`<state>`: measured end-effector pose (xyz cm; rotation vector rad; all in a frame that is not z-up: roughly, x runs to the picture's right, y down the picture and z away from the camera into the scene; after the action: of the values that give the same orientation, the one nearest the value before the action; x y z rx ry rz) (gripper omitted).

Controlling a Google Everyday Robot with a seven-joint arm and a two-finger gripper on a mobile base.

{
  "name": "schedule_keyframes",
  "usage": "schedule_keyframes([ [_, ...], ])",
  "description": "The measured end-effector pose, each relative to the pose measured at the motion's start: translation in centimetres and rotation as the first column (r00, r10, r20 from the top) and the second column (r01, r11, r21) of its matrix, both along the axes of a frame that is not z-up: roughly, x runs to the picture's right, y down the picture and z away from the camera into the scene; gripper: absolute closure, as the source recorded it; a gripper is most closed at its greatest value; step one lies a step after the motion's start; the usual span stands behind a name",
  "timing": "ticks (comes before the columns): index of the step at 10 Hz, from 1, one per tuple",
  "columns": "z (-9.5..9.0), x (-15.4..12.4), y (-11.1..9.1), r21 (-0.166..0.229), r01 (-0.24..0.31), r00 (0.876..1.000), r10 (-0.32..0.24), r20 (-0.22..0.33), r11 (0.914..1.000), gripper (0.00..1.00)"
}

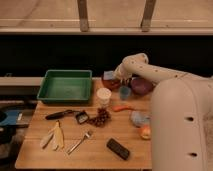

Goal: Wipe red bowl with sponge

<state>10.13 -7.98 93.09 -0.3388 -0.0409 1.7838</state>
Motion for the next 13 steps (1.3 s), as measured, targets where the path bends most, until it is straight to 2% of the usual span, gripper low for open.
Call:
schedule_keyframes([
  [3,-1.7,0.6,1.7,0.002,-0.009,1.0,0.009,0.004,1.0,1.0],
  [5,-1.7,2.1,2.4,-0.004,-0.026,1.0,0.026,-0.017,0.9997,1.0],
  [7,-0.8,3.2,1.7,-0.001,-0.03,0.998,0.029,-0.057,0.9996,1.0],
  [10,1.2,3.7,0.3,-0.002,-0.031,0.996,0.031,-0.082,0.9995,1.0],
  [13,2.9,1.2,-1.7,0.005,-0.005,0.998,0.005,-0.063,1.0,1.0],
])
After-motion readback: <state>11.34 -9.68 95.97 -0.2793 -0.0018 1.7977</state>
